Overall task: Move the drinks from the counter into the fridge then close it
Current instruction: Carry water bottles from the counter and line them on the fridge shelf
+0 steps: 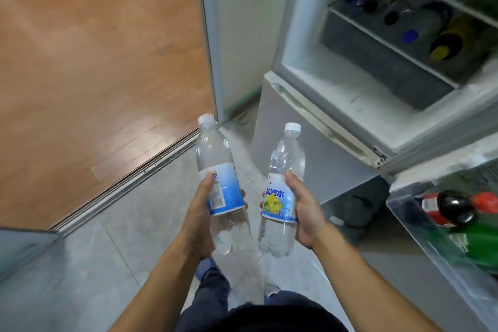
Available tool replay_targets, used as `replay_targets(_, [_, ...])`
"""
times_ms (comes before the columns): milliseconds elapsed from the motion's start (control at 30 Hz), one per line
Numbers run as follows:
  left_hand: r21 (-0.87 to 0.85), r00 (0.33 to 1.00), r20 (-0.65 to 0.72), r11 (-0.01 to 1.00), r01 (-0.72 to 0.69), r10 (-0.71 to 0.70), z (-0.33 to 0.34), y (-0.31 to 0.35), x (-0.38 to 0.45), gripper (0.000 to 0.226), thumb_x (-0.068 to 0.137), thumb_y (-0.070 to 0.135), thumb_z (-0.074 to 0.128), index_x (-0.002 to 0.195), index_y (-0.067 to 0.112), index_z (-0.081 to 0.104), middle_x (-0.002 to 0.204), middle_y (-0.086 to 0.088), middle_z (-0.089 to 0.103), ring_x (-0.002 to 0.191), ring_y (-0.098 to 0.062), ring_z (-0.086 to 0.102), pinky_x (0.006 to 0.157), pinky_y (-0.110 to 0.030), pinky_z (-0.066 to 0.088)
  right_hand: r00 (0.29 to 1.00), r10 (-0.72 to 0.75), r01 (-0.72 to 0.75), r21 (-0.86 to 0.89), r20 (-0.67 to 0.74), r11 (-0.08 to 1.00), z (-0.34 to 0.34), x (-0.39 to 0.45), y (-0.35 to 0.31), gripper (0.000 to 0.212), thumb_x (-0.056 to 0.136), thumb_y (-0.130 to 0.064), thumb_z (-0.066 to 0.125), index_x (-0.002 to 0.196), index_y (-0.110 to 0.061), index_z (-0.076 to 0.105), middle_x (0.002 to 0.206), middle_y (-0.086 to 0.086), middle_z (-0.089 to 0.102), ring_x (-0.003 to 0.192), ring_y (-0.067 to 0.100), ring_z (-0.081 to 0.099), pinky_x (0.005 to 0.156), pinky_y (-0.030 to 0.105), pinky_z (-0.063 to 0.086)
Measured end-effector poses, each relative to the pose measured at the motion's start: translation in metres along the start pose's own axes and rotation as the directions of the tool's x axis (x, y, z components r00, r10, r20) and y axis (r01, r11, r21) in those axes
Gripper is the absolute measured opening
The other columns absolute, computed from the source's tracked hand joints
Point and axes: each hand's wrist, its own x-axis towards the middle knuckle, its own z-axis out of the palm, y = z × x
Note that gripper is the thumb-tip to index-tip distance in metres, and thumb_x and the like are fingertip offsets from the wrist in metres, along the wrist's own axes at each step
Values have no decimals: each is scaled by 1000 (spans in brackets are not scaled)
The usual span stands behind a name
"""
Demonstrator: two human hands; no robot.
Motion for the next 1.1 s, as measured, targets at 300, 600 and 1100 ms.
replay_targets(300, [239, 975, 188, 968, 72, -118, 33, 79, 79, 78, 69, 61, 72, 126, 9, 61, 102, -16, 71, 79, -29, 69, 64, -36, 56, 950, -126, 197, 237, -285, 951, 27, 27, -50, 97, 42, -70, 87, 120, -15, 67, 99, 12, 75, 85, 29, 74, 70, 38, 59])
replay_targets(600, [275, 892, 433, 961, 4, -128, 154, 124, 142, 69, 64, 56, 73, 115, 9, 67, 94, -14, 73, 74, -22, 72, 58, -34, 57, 848, -255, 411, 274, -464, 869, -22, 33, -141, 85, 57, -66, 76, 122, -12, 67, 104, 13, 76, 87, 26, 74, 69, 33, 60])
replay_targets(1100, [293, 736, 670, 877, -381, 96, 358, 216, 209, 34, 69, 43, 81, 99, 31, 72, 104, -8, 75, 86, -26, 72, 72, -45, 60, 380, -537, 794, -32, -753, 608, -89, 52, -339, 28, 78, -28, 82, 101, -28, 66, 96, -7, 77, 89, 15, 75, 77, 34, 61])
